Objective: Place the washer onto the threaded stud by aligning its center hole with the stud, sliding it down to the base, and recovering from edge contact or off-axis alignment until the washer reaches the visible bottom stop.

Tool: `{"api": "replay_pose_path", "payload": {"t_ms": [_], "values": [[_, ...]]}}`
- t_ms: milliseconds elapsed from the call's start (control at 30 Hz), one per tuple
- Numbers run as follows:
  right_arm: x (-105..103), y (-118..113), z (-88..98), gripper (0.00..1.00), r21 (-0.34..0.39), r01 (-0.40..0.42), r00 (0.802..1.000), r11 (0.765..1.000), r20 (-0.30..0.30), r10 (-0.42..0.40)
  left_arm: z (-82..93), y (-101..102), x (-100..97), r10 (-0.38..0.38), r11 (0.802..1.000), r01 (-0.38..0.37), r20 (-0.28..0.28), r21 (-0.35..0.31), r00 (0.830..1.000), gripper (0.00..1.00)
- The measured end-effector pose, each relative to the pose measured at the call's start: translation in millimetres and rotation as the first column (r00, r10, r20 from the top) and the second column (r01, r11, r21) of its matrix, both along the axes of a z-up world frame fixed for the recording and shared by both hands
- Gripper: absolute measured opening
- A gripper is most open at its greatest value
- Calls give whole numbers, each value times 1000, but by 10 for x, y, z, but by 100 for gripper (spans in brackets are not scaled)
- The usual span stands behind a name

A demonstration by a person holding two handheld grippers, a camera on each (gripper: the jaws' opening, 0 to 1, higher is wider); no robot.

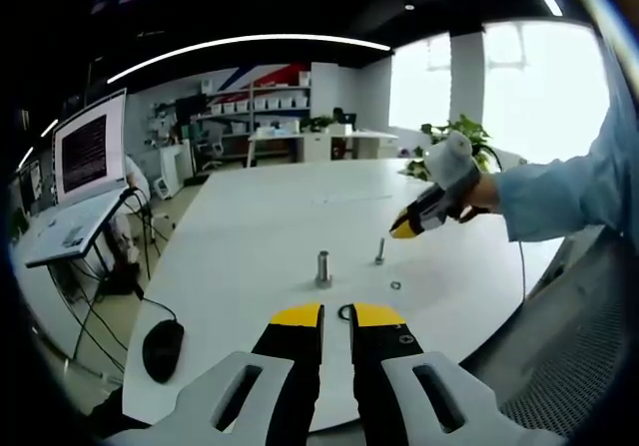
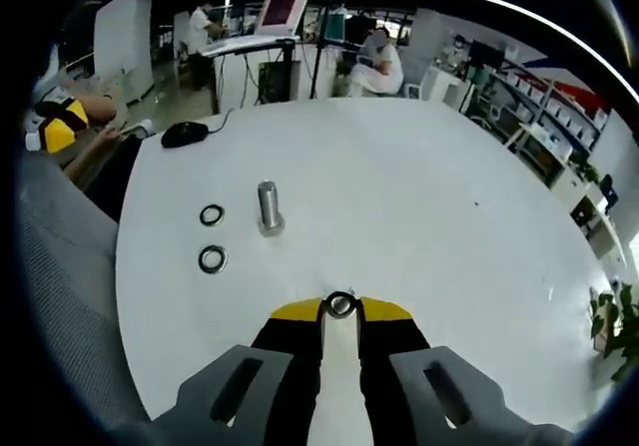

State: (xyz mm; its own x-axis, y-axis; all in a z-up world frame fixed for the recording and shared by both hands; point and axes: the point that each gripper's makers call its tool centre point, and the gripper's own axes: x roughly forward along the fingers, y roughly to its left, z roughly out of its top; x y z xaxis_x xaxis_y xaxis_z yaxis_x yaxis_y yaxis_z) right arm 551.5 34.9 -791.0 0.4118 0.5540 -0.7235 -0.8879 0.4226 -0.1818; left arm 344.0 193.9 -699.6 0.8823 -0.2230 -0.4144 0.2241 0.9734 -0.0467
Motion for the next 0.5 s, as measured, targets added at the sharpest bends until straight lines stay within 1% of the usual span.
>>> {"api": "replay_pose_path", "payload": {"t_ms": [200, 500], "values": [[63, 32, -34, 14, -16, -8, 1000, 1000, 5, 8, -1, -2, 1, -1, 1000, 1, 0, 0, 1000, 8], [104, 87, -110, 14, -34, -17, 1000, 999, -5, 17, 0, -1, 0, 1, 1000, -1, -1, 0, 1000, 8]]}}
